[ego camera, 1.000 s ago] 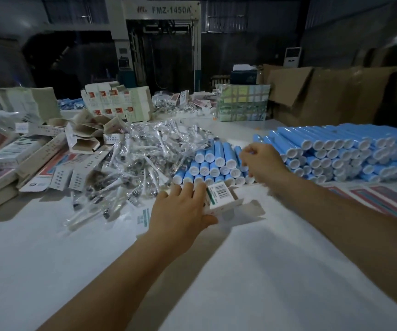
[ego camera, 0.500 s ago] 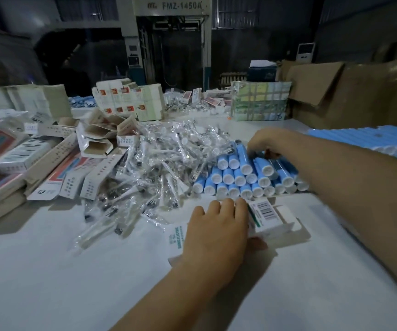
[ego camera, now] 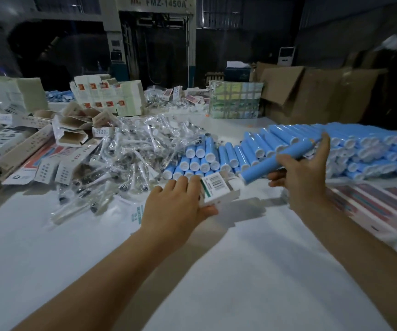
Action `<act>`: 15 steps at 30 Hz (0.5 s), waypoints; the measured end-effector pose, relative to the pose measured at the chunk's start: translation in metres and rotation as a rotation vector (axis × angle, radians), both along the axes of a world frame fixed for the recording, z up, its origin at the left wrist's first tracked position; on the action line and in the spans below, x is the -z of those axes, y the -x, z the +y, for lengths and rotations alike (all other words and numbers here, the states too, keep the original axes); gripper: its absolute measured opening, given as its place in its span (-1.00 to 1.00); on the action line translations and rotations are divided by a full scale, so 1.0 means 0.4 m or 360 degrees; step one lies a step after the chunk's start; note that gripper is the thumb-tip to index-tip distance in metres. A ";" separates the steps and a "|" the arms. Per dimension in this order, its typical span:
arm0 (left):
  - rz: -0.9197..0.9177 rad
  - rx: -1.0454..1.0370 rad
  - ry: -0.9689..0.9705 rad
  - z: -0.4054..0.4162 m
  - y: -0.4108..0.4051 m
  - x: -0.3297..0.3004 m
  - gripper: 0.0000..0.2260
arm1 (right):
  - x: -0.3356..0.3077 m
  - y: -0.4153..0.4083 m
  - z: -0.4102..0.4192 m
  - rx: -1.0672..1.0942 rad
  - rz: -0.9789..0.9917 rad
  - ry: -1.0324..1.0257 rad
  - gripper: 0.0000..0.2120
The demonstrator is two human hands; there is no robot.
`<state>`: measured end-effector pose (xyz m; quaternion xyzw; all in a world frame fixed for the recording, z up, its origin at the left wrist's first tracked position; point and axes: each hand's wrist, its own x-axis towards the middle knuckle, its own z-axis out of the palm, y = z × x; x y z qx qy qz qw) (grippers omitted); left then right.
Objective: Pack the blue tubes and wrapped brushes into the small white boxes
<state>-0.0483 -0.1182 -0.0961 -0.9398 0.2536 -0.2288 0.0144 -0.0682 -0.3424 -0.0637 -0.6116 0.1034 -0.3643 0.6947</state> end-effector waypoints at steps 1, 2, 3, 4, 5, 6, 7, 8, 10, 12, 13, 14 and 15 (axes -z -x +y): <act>-0.0008 -0.0014 0.0005 -0.003 0.005 0.000 -0.22 | 0.011 0.008 0.007 -0.0006 0.0007 -0.0049 -0.15; -0.0011 -0.0026 0.0006 -0.005 0.010 0.000 -0.22 | 0.017 0.013 0.019 -0.0031 0.0025 -0.0079 -0.17; -0.0016 -0.0037 0.0003 -0.009 0.013 0.000 -0.24 | 0.023 0.017 0.034 -0.0066 0.0043 -0.0091 -0.20; -0.0023 -0.0046 0.0001 -0.012 0.017 0.000 -0.25 | 0.031 0.020 0.050 -0.0103 0.0061 -0.0083 -0.26; -0.0025 -0.0052 0.0002 -0.013 0.021 0.000 -0.25 | 0.039 0.020 0.064 -0.0140 0.0089 -0.0064 -0.36; -0.0023 -0.0058 -0.0001 -0.014 0.025 0.001 -0.24 | 0.045 0.023 0.079 -0.0173 0.0127 -0.0035 -0.51; -0.0021 -0.0061 -0.0003 -0.013 0.030 0.000 -0.24 | 0.052 0.025 0.090 -0.0183 0.0179 0.0030 -0.68; -0.0022 -0.0061 -0.0010 -0.011 0.032 0.000 -0.24 | 0.056 0.028 0.097 -0.0170 0.0263 0.0113 -0.85; -0.0041 -0.0058 -0.0036 -0.008 0.033 0.001 -0.25 | 0.062 0.031 0.096 -0.0139 0.0392 0.0239 -0.79; -0.0044 -0.0045 -0.0066 -0.005 0.032 0.003 -0.29 | 0.063 0.034 0.092 -0.0136 0.0387 0.0200 -0.74; -0.0034 -0.0036 -0.0065 -0.005 0.031 0.003 -0.30 | 0.063 0.035 0.087 -0.0132 0.0372 0.0171 -0.75; -0.0012 -0.0015 -0.0043 -0.006 0.028 0.005 -0.30 | 0.063 0.036 0.083 -0.0126 0.0366 0.0146 -0.76; -0.0001 -0.0006 -0.0054 -0.006 0.029 0.005 -0.30 | 0.062 0.038 0.080 -0.0113 0.0366 0.0125 -0.76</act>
